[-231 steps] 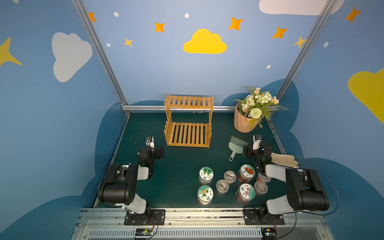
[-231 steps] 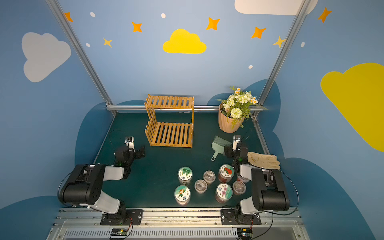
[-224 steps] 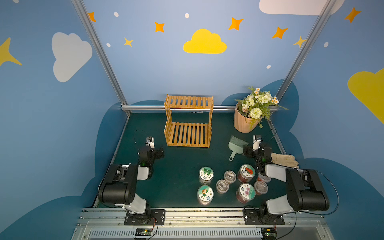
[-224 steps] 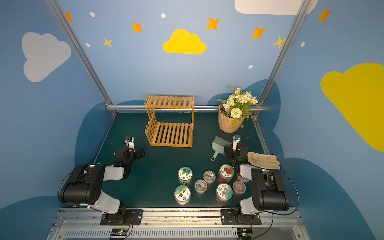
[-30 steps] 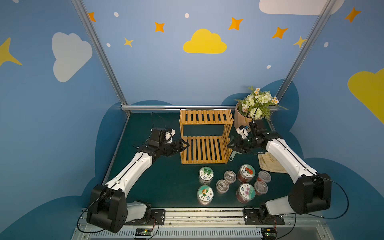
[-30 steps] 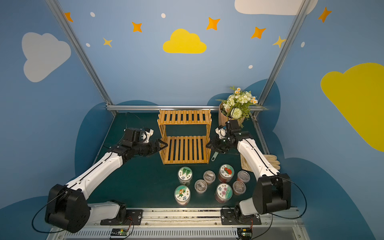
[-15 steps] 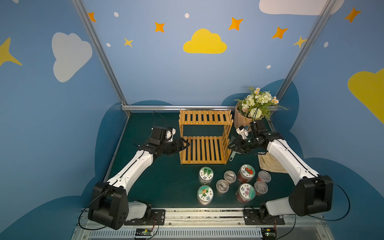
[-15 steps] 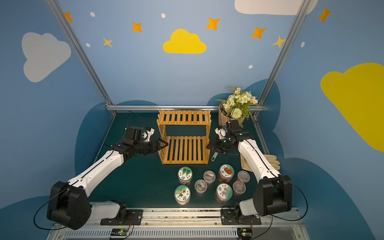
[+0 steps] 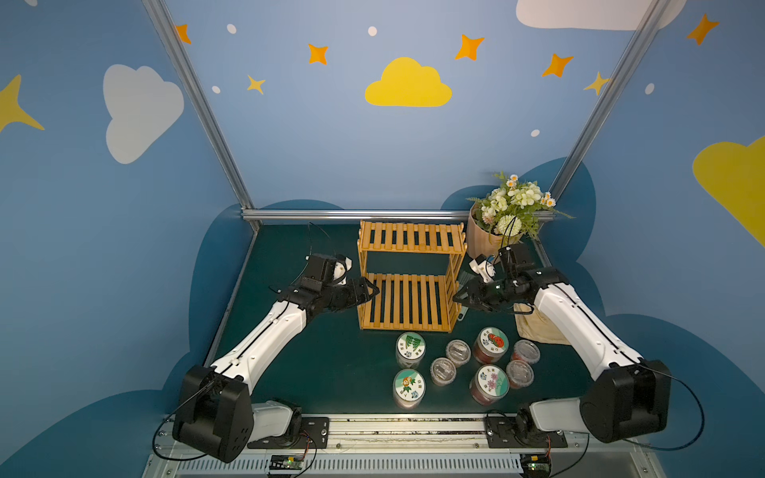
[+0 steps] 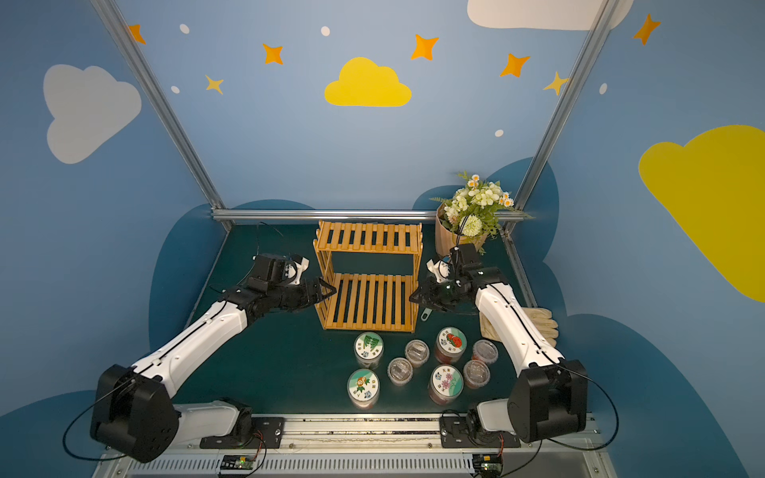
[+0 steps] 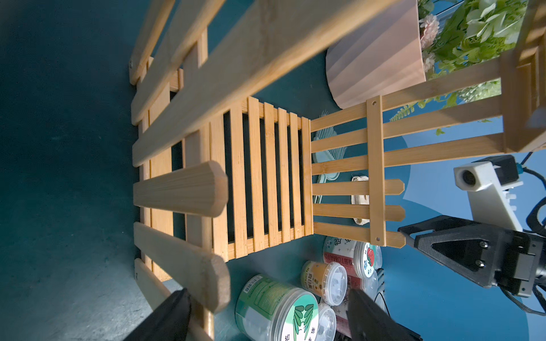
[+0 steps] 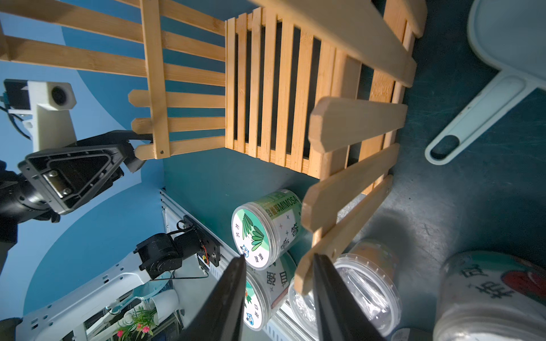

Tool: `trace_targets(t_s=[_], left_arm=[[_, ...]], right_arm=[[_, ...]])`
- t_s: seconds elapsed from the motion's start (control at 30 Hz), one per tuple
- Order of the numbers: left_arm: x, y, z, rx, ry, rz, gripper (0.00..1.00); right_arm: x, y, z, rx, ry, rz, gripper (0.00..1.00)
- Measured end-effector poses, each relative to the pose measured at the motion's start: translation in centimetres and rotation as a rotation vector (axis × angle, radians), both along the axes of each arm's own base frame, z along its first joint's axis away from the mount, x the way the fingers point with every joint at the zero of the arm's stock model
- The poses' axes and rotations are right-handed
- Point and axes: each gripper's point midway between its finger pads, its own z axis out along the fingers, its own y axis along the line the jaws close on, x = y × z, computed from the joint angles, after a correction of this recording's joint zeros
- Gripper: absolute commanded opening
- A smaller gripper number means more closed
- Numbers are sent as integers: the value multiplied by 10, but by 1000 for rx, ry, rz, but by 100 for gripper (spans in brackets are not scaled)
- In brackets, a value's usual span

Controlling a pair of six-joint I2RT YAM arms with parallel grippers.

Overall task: Place the seed container on the shelf
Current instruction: Move the shelf to the center of the board.

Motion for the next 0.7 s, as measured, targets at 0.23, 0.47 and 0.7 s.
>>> trace_targets(t_s=[0.23, 0.47, 0.7], left_arm=[[-25, -4, 3, -7, 6, -22, 90], [-28, 1, 5, 24, -8, -10, 90], [-26, -4, 3, 10, -10, -31, 88]], right_arm=[[0, -7, 1, -41, 2, -10, 45], [-4, -11, 7, -57, -16, -13, 47], [-10, -9, 14, -39, -35, 3, 47]])
